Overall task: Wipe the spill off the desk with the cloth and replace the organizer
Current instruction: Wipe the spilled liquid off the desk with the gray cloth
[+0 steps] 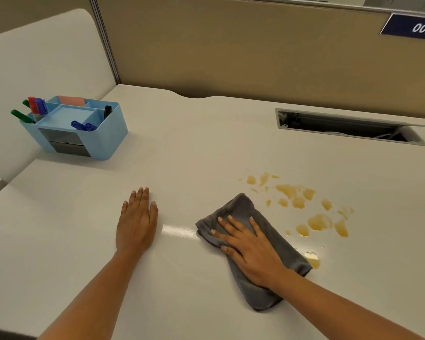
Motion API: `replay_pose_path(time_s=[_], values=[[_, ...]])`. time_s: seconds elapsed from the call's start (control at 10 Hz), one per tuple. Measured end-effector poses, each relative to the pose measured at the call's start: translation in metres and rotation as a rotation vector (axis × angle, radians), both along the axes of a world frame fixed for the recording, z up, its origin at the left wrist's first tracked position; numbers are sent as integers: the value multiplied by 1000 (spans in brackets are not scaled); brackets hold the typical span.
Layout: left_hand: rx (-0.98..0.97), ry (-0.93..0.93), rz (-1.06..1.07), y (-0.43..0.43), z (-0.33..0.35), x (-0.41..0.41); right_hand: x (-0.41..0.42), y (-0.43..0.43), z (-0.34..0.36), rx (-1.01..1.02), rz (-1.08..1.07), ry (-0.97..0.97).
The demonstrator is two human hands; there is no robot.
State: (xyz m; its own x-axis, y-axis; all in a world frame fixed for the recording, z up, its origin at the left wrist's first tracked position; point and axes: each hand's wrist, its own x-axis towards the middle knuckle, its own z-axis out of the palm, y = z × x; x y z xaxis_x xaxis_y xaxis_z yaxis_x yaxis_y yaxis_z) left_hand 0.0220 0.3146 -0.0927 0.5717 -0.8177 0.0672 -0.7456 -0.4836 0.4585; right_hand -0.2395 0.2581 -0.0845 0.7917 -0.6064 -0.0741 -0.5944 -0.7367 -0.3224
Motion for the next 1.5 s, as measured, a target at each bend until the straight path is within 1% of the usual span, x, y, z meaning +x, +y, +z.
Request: replay_pose_path(time_s=[0.2,0.4,0.6,0.8,0.9,1.1,1.3,1.5], values=[[13,-3,12,10,2,-14,-19,3,2,-2,60,52],[23,8,37,14,2,-34,-27,2,5,36,91,31],[36,7,112,3,4,-55,-25,-6,3,18,136,30],[82,-59,129,-5,4,-62,-4,-29,5,-1,175,8],[69,-43,139,-5,2,-61,10,-46,4,-25,181,4],[38,-35,146,-5,0,-60,31,-85,1,-66,115,-37],[32,-33,156,-5,-3,-59,39,-126,-3,-65,-49,-55],[39,-38,158,-6,-3,-59,27,-160,-1,-80,-217,-62]])
